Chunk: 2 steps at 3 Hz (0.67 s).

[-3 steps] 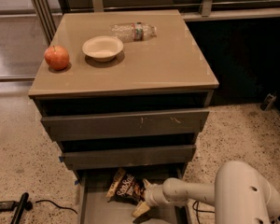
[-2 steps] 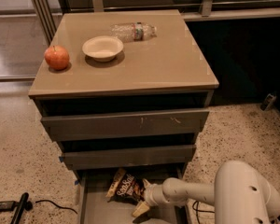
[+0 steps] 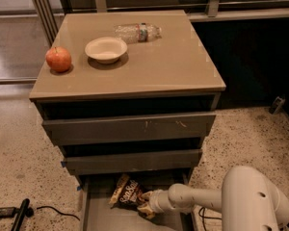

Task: Pick brown chip bag from bottom drawer and place on counter

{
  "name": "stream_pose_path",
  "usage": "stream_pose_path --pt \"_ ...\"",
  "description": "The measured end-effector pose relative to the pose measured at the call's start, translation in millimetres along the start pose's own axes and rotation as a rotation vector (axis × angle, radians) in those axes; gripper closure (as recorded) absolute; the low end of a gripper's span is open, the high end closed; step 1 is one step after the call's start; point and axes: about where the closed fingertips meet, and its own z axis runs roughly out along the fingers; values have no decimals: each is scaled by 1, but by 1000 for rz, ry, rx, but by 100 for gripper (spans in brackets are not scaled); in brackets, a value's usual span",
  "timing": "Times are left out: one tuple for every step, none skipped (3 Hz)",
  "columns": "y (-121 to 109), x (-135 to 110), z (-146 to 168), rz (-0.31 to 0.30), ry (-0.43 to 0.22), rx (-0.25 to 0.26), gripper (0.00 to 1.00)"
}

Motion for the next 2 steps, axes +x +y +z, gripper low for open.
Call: stream_pose_path --pt "0 0 0 0 0 0 78" --pt "0 0 0 0 0 0 100"
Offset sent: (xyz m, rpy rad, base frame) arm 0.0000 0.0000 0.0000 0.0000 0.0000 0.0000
